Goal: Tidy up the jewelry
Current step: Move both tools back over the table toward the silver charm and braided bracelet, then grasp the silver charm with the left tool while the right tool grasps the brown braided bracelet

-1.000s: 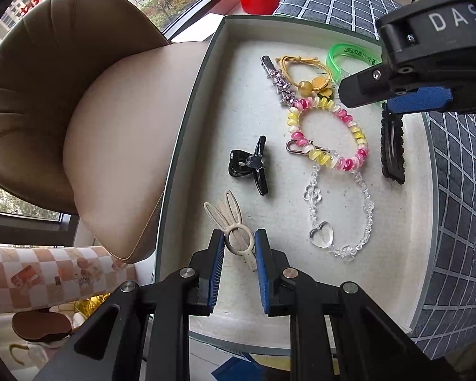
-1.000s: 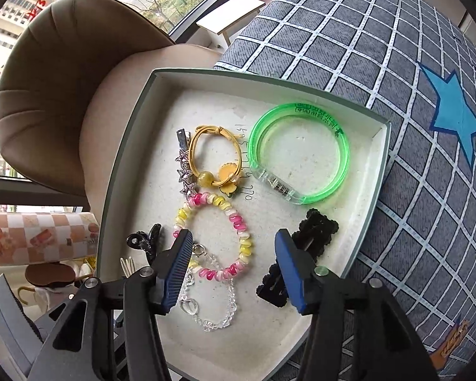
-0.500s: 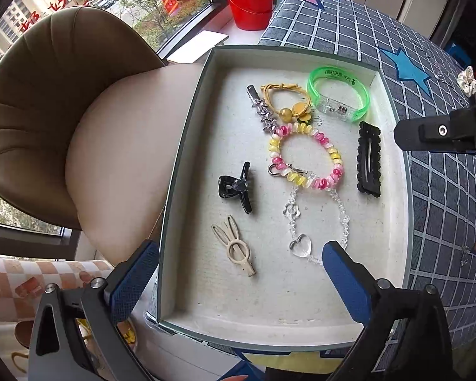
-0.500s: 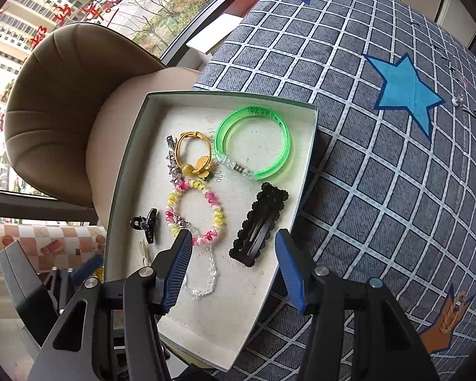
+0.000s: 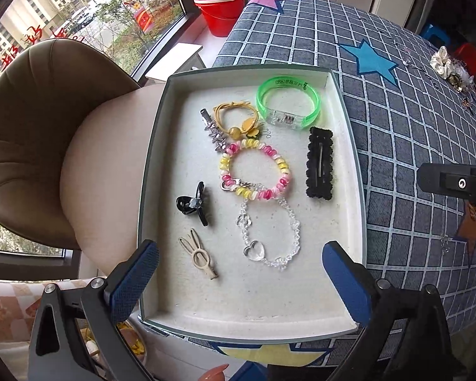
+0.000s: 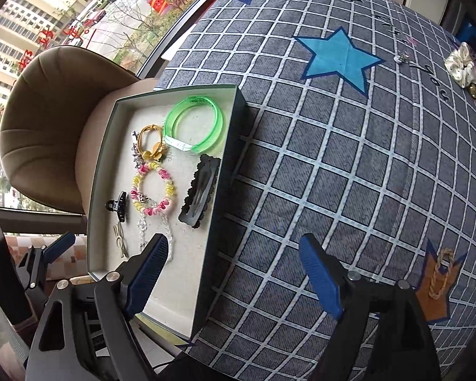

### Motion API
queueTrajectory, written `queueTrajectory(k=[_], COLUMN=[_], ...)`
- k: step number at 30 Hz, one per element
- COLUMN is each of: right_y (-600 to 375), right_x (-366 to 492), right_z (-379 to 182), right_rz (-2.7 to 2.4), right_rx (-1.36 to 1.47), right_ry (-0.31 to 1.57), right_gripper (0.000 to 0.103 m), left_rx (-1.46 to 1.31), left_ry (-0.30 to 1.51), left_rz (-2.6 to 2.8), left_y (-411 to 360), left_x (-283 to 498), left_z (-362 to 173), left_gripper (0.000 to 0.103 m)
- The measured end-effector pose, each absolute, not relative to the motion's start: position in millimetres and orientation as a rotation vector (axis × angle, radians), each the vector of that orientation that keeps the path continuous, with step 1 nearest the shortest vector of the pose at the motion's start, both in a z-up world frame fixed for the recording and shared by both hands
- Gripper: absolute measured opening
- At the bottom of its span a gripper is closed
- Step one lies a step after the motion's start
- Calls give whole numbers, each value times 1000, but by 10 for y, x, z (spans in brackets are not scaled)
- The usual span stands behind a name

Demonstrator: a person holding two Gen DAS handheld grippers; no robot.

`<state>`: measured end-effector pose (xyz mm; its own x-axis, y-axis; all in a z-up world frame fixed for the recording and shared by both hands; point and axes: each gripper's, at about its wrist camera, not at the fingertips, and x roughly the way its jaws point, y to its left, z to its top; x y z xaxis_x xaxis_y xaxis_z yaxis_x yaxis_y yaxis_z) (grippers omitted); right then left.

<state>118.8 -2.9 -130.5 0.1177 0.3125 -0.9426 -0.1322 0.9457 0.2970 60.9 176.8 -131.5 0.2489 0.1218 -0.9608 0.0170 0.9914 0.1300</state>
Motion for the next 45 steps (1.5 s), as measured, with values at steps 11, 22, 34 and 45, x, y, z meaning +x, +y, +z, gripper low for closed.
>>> queueTrajectory(k=[11, 22, 34, 45], right_y=[-1352, -2210, -2336, -2438], right_x=[756, 315, 364, 756], right_z=[-1421, -1617, -1776, -1945], right_rz=[41, -136, -103, -55], right_rx=[278, 346, 305, 229], right_ry=[1459, 1518, 1547, 1547], right_gripper=[87, 87, 87, 87], left_rx=[244, 274, 234, 244], left_ry=[1298, 1392, 1505, 1525], left_rz=[-117, -288, -288, -270], left_y=[852, 42, -371, -560], left_x=[724, 588, 496, 468], left_z=[-1216, -1454, -1838, -2024], left_gripper=[103, 103, 103, 96])
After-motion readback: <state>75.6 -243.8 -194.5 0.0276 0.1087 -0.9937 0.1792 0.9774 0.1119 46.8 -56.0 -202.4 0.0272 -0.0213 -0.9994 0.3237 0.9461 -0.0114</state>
